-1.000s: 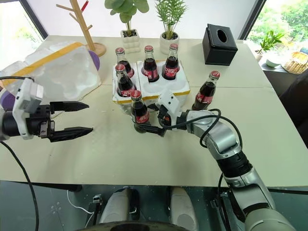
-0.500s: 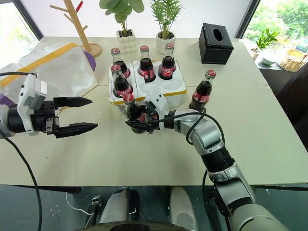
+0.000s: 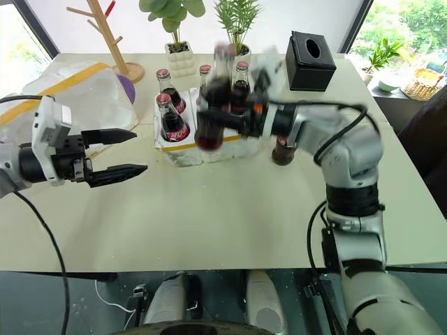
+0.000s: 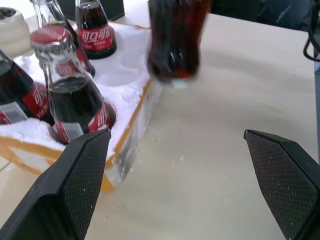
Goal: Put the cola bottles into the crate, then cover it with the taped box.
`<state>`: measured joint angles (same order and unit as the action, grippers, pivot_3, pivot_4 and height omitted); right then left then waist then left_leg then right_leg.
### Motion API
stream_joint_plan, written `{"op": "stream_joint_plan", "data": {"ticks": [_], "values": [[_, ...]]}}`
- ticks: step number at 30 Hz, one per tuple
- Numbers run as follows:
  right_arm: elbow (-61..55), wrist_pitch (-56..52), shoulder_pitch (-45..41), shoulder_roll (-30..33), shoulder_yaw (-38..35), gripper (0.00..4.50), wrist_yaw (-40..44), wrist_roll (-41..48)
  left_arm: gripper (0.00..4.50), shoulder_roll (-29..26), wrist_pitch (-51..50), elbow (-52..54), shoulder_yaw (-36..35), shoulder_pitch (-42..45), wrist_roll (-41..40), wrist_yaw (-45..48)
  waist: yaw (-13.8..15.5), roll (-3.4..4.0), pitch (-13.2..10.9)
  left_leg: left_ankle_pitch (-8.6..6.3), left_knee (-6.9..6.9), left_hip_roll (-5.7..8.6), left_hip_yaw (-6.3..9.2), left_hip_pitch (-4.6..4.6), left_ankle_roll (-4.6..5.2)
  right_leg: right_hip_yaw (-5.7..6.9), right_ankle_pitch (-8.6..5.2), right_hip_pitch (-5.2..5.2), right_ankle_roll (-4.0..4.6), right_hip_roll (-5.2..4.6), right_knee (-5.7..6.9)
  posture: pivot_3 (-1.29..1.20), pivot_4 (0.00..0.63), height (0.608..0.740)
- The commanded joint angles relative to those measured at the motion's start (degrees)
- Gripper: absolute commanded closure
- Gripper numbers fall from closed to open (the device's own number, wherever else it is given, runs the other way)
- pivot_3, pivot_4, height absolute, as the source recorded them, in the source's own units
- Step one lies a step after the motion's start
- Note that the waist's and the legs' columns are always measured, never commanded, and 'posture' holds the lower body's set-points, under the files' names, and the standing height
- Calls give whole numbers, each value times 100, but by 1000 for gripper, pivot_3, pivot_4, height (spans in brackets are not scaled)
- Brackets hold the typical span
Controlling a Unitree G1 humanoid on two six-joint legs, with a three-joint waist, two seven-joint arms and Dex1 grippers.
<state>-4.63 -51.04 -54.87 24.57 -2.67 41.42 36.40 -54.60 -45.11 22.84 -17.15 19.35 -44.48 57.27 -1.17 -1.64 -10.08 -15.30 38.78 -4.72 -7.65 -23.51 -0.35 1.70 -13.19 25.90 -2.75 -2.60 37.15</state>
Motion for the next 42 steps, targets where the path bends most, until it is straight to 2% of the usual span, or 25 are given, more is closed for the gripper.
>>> {"op": "stream_joint_plan", "data": {"ticks": [1,5,10,15,18,20,22,26,29,35,39,42], "values": [[831,630,-589,-137,-14,1873,-306,-506,0,52,158,12,24,110,1,-54,7,0,0,0,-2,0,0,0,0,0,0,1,1,0,0,0,150,740],[1474,1132,-742,-197,524,1873,-220,-1179,0,117,228,12,41,150,4,-116,7,0,0,0,-4,2,-6,-9,0,-2,1,10,-1,-6,-2,0,150,740],[1637,1279,-455,-440,843,1873,-69,-1412,0,152,266,-7,-33,172,2,-237,16,0,0,5,13,1,-1,-89,-5,-2,4,83,-5,-5,12,0,150,740],[1736,1341,-180,-775,1042,1873,-91,-1609,0,145,324,16,-3,119,30,-261,-2,0,0,5,13,1,-2,-92,-6,-1,4,85,-5,-4,11,0,150,740],[2331,1644,-88,-949,1203,1873,-228,-2006,0,141,339,16,11,150,23,-256,-22,0,0,6,13,-2,-1,-86,-7,-2,4,83,-5,1,12,0,150,740],[2691,1941,-62,-992,1324,836,-349,-2338,0,168,340,1,17,206,-12,-262,-26,0,0,9,13,-3,-1,-82,-13,-2,4,81,-4,2,14,0,150,740],[2655,2013,-38,-975,1310,59,-368,-2446,0,239,324,-11,60,310,-65,-303,-25,-2,3,11,15,-2,0,-82,-16,-2,4,80,-4,1,19,0,150,740],[1940,1718,117,-823,1063,59,-302,-2283,0,412,291,27,194,481,-105,-358,9,-3,4,11,21,-1,2,-65,-16,-1,4,60,-4,-2,19,0,150,740],[922,1160,374,-548,820,59,-277,-2018,0,582,236,82,349,632,-206,-400,52,-3,3,11,21,-1,5,-68,-16,1,4,60,-4,-3,19,0,150,740],[-1261,-770,925,219,39,59,-382,-1016,0,887,311,-22,793,964,-148,-294,51,-3,3,11,26,1,10,-77,-16,5,5,62,-5,-4,15,0,150,740],[-2417,-2177,1481,658,-828,59,-622,-324,0,1149,349,-261,1152,1365,-113,-97,60,-4,4,11,25,1,13,-66,-15,5,4,53,-5,-1,17,0,150,740],[-2847,-3165,1848,366,-1793,59,-1021,-5,0,1315,414,-414,1421,1577,-26,79,31,-4,4,10,27,2,12,-65,-15,3,5,52,-5,-1,16,0,150,740]]}}
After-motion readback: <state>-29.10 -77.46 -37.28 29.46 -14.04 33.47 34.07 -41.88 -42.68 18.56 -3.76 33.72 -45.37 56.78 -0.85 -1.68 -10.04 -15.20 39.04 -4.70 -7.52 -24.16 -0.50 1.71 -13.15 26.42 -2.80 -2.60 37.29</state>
